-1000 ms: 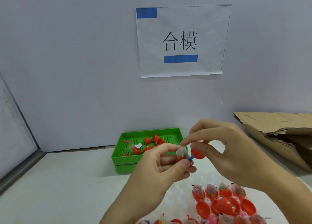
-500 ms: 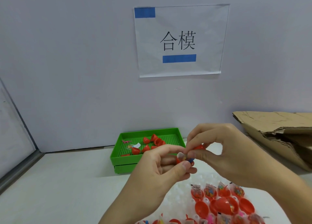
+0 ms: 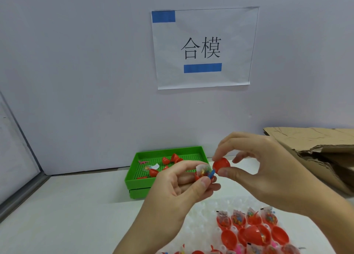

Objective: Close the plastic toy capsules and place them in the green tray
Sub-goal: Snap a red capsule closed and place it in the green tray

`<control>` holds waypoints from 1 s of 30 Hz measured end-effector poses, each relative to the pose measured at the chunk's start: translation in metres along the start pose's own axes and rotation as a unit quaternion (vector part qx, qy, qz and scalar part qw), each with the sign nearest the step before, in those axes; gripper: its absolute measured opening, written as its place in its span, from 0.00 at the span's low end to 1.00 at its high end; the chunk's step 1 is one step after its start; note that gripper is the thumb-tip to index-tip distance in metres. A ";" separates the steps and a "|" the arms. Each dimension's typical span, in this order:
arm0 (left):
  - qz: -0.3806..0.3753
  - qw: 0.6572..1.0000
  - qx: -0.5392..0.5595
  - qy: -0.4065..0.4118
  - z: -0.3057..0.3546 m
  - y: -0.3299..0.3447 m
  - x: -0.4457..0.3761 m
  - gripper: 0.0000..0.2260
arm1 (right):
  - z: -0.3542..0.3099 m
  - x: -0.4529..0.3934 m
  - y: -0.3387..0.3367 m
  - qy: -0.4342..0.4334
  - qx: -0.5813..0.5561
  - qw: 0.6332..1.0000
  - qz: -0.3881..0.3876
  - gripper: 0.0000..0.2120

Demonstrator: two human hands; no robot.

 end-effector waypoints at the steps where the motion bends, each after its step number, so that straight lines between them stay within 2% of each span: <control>1: -0.002 1.000 -0.001 0.002 0.000 0.001 0.000 0.12 | -0.001 0.000 0.000 -0.003 0.014 1.000 -0.003 0.06; 6: -0.009 1.000 -0.012 0.007 0.000 0.001 0.000 0.13 | -0.002 0.000 0.007 -0.002 0.074 0.997 -0.035 0.05; 27: -0.018 0.996 -0.082 -0.002 -0.005 0.010 0.001 0.12 | -0.005 -0.002 0.013 -0.016 0.036 0.999 -0.015 0.03; 30: -0.011 0.997 -0.078 -0.002 -0.005 0.009 0.000 0.12 | -0.004 -0.003 0.014 -0.014 0.031 0.999 -0.010 0.06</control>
Point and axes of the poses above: each hand's wrist, its own x-axis away from the middle knuckle, its own y-axis out of the palm, z = x × y, the point moved 10 cm from there along -x, towards the middle knuckle, and after that the axes turned 14 degrees about -y, right-handed, at the moved point
